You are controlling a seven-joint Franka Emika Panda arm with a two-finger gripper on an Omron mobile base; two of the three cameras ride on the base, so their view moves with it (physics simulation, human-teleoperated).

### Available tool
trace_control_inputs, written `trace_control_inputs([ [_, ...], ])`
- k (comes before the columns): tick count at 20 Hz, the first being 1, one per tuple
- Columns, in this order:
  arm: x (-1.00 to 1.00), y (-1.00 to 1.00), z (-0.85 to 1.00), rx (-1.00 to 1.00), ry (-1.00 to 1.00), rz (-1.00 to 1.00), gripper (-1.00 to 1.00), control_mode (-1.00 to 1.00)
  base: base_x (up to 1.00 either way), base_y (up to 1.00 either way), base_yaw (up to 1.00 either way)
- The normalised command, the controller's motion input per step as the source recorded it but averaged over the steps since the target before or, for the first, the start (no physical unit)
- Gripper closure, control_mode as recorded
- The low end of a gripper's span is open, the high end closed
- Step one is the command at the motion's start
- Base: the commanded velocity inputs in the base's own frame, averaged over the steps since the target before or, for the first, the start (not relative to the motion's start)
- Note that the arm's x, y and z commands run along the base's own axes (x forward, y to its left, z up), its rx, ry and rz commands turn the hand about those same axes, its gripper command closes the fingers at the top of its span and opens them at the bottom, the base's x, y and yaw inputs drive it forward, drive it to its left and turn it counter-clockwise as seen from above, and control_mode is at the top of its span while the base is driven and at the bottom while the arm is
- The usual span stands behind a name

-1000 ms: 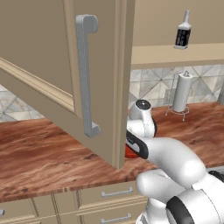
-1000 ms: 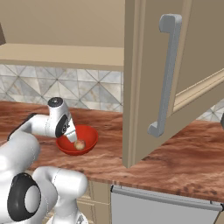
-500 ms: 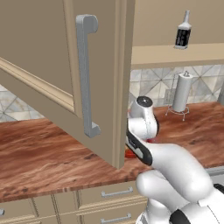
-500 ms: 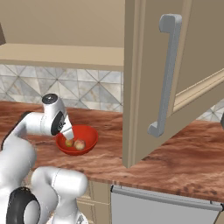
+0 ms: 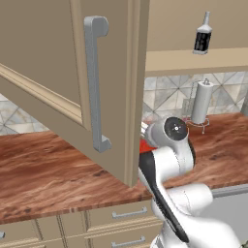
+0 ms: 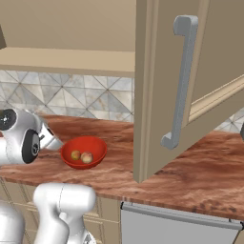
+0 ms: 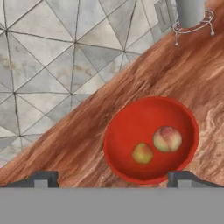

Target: Open the cabinet. Pick the apple and peach from the cabinet and place them into the bowl. Then close the cabinet.

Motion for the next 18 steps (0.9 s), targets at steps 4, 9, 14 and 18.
trace_control_inputs([
  [4,-1.0,0.0,0.98,-0.14,-0.52,0.27,-1.0,-1.0,0.0,0.0,0.0],
  [9,-1.0,0.0,0.61,-0.18,-0.53,0.28,-1.0,-1.0,0.0,0.0,0.0],
  [14,-1.0,0.0,0.29,-0.17,-0.59,0.28,-1.0,-1.0,0.0,0.0,0.0],
  [18,-1.0,0.0,0.84,-0.09,-0.48,0.26,-1.0,-1.0,0.0,0.0,0.0],
])
